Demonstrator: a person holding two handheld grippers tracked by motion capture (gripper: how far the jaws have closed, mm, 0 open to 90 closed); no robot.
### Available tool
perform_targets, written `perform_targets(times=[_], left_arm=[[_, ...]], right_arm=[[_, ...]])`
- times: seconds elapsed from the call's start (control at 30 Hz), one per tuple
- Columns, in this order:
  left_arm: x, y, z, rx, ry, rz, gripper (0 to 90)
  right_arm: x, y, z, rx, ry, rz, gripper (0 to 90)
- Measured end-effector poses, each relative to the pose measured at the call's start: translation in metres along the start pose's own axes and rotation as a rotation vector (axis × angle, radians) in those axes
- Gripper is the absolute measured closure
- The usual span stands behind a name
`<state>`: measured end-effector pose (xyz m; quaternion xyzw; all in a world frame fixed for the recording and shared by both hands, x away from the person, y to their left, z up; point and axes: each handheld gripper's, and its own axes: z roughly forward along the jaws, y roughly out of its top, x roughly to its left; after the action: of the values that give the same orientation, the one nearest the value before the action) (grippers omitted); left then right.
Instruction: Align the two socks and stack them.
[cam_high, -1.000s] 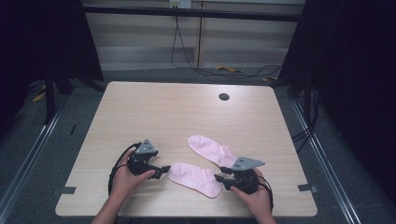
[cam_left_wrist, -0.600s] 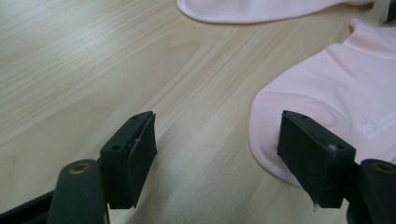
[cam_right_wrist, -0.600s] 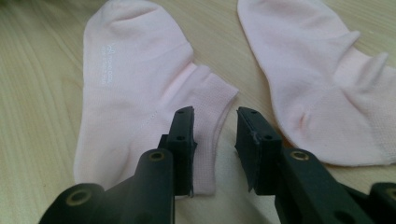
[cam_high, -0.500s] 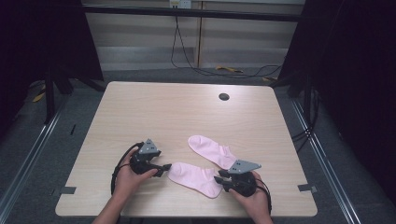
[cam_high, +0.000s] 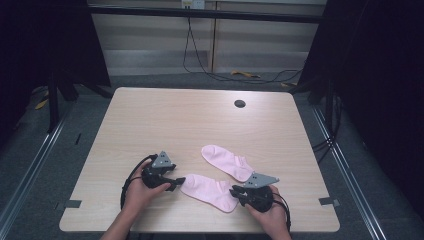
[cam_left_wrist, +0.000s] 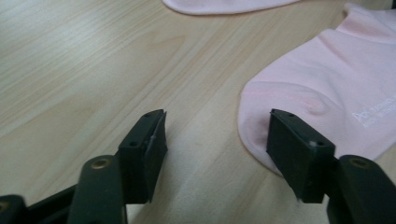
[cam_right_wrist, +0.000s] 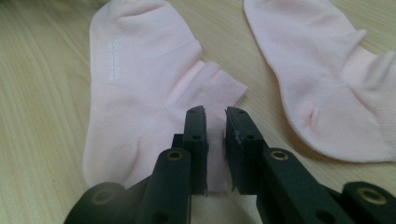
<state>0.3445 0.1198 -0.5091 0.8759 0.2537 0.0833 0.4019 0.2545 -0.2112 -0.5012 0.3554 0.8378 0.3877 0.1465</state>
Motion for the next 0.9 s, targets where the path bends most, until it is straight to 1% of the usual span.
perform_targets(times=[0.1,0.13,0.23,0.27,0.33,0.4,0.6,0.7,0.8,0.83,0.9], left_arm=[[-0.0008,0.0001,0.0000,-0.004,-0.009,0.002,41.9],[-0.0011,0.0005,-0.0007,0.004,-0.010,0.011,43.9],[-0.0030,0.0007,-0.0010,-0.001,-0.031,0.017,51.6],[-0.0030,0.0008,-0.0015,0.005,-0.036,0.023,54.0],[-0.0030,0.0003,-0.0015,-0.003,-0.052,0.033,58.1],[-0.0039,0.0002,-0.0016,-0.005,-0.070,0.040,65.5],[-0.0052,-0.0007,-0.0016,-0.011,-0.115,0.026,80.4],[-0.0056,-0.0012,-0.0012,-0.011,-0.135,0.000,86.5],[-0.0068,0.0003,-0.0018,0.002,-0.124,0.003,89.0],[-0.0078,0.0009,-0.0012,-0.001,-0.121,-0.003,89.5],[-0.0092,0.0025,-0.0011,0.010,-0.114,-0.009,90.0]], right_arm=[[0.0000,0.0000,0.0000,0.001,0.003,0.018,80.5],[0.0001,0.0000,0.0001,0.001,0.003,0.022,81.0],[0.0006,-0.0001,0.0002,0.001,0.001,0.035,82.1],[0.0009,-0.0001,0.0002,0.001,0.000,0.039,82.5],[0.0013,-0.0001,0.0002,0.001,0.000,0.043,83.6],[0.0015,-0.0001,0.0004,0.001,0.001,0.045,84.8],[0.0023,-0.0002,0.0004,0.001,-0.001,0.050,86.5],[0.0030,-0.0001,0.0004,0.001,-0.006,0.054,87.0],[0.0033,-0.0001,0.0003,0.001,-0.011,0.058,87.1],[0.0035,0.0000,0.0004,0.000,-0.012,0.059,87.1],[0.0036,0.0001,0.0005,-0.002,-0.015,0.069,87.3]])
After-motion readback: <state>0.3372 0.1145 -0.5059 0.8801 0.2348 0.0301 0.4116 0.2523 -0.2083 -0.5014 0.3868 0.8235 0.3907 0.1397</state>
